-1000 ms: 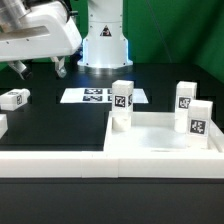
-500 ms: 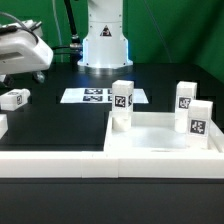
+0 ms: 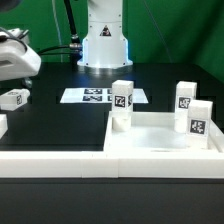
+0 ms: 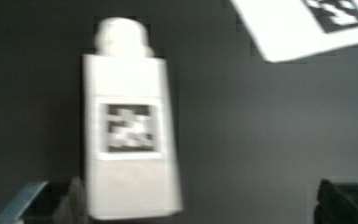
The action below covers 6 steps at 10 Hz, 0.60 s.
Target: Assemble square table
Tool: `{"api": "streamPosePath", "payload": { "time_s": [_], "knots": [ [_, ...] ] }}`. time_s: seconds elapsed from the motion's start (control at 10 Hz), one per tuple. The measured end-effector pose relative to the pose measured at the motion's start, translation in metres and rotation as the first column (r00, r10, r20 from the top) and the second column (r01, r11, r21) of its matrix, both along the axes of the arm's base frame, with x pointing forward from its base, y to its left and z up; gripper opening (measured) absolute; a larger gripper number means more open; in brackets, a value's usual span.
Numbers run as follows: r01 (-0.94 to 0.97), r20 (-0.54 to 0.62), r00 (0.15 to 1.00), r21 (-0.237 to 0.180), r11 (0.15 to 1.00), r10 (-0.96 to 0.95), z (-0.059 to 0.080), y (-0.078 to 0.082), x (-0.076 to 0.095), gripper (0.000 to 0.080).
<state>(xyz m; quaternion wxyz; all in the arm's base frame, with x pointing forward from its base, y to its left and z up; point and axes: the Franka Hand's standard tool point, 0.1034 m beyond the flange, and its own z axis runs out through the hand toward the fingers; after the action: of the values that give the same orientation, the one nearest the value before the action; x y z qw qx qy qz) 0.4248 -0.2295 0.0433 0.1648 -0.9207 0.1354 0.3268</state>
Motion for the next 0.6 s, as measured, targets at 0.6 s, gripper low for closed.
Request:
{"api": "streamPosePath", "payload": {
  "time_s": [0.6],
  "knots": [
    [-0.029,0.019,0.999,-0.016,0.999,0.029,0.0027,-0.0121,0.0059,0.0649]
  ]
}}
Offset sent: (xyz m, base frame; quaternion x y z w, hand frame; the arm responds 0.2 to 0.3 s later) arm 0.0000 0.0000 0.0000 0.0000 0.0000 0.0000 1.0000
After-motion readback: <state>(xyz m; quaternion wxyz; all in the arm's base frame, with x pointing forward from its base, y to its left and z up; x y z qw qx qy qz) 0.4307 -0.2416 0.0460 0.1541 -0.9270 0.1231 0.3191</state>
